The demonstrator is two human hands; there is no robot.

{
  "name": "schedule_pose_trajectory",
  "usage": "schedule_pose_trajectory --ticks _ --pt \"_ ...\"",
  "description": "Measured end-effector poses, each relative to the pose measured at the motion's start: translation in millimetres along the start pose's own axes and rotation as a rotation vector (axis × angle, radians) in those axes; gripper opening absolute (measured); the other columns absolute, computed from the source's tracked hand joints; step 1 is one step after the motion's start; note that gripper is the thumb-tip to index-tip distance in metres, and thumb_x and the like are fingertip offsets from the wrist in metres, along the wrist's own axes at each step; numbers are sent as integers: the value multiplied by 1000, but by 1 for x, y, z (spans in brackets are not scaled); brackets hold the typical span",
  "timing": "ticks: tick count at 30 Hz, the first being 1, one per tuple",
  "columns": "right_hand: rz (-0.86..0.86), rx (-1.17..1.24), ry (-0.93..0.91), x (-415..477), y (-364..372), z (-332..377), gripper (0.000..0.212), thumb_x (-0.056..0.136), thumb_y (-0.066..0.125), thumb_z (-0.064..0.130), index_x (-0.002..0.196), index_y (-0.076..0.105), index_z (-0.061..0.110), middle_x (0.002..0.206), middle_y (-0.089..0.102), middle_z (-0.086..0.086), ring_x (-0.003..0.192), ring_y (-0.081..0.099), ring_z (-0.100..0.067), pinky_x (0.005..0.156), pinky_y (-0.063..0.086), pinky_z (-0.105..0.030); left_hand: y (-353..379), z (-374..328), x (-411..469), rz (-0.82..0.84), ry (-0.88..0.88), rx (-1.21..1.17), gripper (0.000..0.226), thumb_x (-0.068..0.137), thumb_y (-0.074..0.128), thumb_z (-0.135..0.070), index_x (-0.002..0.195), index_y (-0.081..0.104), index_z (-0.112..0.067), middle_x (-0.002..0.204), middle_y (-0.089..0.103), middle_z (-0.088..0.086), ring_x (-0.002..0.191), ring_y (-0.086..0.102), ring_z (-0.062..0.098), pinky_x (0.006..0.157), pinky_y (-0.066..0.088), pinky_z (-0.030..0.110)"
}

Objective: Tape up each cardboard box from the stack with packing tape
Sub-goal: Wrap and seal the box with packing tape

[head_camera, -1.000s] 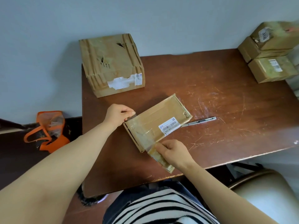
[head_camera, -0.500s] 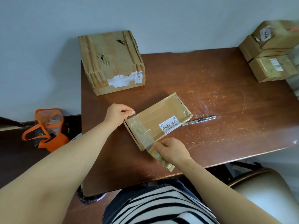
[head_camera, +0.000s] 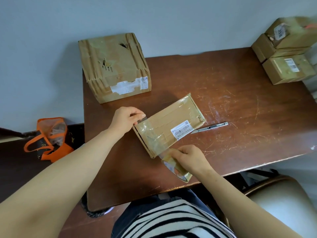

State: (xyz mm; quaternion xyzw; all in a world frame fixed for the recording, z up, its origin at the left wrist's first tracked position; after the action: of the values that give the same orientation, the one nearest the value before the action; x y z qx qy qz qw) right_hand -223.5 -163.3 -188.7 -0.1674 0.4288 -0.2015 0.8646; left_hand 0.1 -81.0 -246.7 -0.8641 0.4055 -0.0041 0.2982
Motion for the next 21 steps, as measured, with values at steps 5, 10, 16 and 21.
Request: schedule_pose_trajectory --ticks 5,10,16,21 --pt "-3 120 -19 9 -4 5 31 90 52 26 63 52 11 42 55 6 40 49 -8 60 46 -28 5 -19 14 7 -32 127 13 96 56 -22 92 64 -12 70 63 -3 52 54 4 62 45 23" --pt "-63 184 -42 13 -47 -26 40 87 61 30 68 59 -5 57 52 -4 53 50 -16 56 40 -25 15 -48 12 60 -81 5 12 93 61 -20 91 69 -11 75 64 -3 68 57 9 68 46 18" --pt "-75 -72 -156 7 -131 -93 44 85 67 40 61 56 4 52 46 4 47 42 -7 51 32 -20 90 -74 -15 -15 -234 -205 22 92 63 -14 70 65 -12 61 60 4 43 49 6 46 40 21" --pt "-152 -312 -102 18 -183 -147 55 81 61 57 48 42 17 46 41 7 47 39 -11 51 31 -26 139 -99 -20 -19 -298 -245 30 92 61 -14 63 62 -10 55 56 4 35 41 7 44 38 18"
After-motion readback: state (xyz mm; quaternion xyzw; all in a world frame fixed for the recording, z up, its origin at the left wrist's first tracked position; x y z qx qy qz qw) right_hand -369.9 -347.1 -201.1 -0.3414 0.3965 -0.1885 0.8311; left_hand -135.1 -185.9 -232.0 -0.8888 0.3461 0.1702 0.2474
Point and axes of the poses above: each hand's wrist, its own x-axis towards the middle knuckle, its own y-axis out of the palm, z = x × y, the point moved 2 cm from there along x, towards the middle knuckle
